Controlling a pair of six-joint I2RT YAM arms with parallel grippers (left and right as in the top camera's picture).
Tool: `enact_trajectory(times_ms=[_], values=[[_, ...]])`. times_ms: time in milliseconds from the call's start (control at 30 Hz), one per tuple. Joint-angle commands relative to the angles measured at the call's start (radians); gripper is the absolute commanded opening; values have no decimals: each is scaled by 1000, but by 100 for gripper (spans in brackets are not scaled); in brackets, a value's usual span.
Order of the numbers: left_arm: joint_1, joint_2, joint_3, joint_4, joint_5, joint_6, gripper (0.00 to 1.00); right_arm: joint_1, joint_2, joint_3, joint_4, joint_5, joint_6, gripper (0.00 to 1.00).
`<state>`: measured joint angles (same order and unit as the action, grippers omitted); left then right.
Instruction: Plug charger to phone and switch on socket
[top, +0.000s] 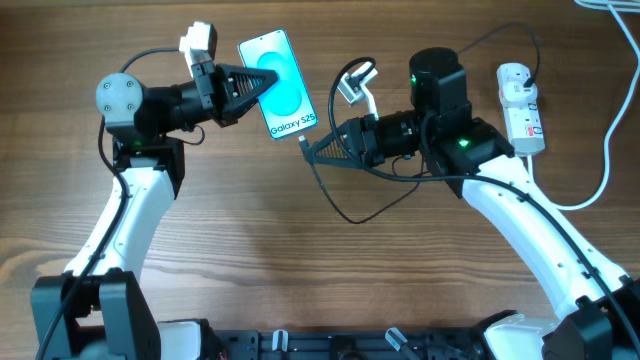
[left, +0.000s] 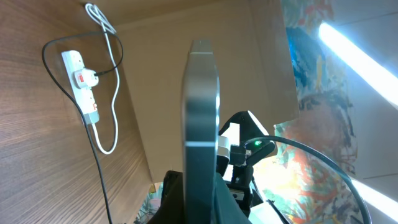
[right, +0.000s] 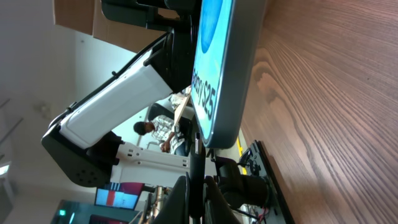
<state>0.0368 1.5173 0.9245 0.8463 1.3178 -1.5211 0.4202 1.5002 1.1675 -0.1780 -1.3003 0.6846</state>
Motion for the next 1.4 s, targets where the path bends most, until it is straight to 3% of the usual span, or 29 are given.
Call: enact_trajectory(times_ms=[0, 1367], values=[[0, -16, 16, 11, -8, 17, 4, -5, 9, 0, 3, 7, 11, 4], [-9, -16, 16, 19, -5, 18, 4, 9, 9, 0, 79, 90, 124, 4]])
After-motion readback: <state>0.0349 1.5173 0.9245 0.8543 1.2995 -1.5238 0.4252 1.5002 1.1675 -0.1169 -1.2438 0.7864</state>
